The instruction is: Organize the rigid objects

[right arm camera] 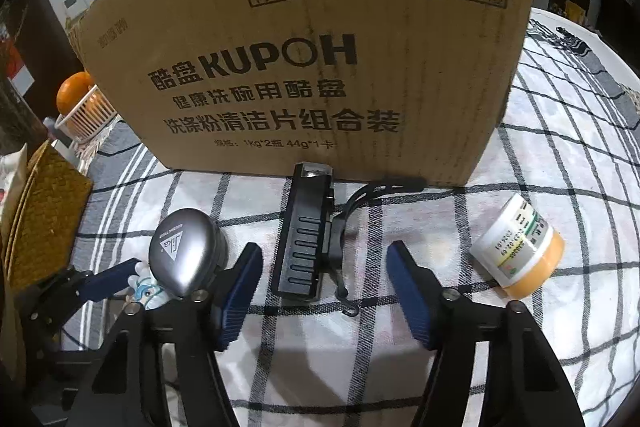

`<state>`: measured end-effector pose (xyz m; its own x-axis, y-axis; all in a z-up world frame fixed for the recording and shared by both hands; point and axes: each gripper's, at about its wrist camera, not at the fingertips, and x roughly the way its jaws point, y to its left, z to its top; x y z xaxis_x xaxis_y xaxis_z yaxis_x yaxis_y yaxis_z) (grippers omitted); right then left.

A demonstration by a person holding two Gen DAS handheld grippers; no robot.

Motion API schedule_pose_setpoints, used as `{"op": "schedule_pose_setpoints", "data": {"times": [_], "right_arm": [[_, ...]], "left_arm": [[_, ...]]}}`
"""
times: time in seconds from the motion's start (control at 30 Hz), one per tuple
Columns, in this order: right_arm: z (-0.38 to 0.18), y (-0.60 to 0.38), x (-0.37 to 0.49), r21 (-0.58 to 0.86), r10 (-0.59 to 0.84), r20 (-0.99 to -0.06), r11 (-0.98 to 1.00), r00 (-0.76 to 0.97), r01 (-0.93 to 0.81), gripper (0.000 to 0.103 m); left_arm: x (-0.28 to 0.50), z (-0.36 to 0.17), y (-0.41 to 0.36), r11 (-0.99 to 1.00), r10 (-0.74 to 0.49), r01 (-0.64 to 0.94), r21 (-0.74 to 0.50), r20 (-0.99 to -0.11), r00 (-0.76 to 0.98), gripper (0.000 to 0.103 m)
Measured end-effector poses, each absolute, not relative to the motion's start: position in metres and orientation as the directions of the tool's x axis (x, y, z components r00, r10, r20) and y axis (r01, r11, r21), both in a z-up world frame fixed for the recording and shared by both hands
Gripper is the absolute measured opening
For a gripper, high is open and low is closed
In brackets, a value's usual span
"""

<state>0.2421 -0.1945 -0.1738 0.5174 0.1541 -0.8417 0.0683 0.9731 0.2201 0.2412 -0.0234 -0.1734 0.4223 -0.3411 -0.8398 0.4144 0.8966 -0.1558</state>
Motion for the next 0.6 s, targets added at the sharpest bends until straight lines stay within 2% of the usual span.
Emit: {"op": "schedule_pose_setpoints", "data": {"times": [0.27, 0.6], "right_arm": [[-0.174, -0.193, 0.243, 0.237, 0.189, -0.840, 0.971, 0.508, 0.029, 0.033], [-0.163, -0.189, 0.231, 0.236, 0.192, -0.829, 0.972, 0.526, 0.017, 0.032]], "left_arm": [[0.235, -0.168, -0.020, 0.917, -0.316, 0.372, -0.148, -0.836, 0.448, 0.054], [0.223, -0.151, -0.020, 0.936, -0.286, 0.330, -0.124, -0.815, 0.504, 0.054]]}}
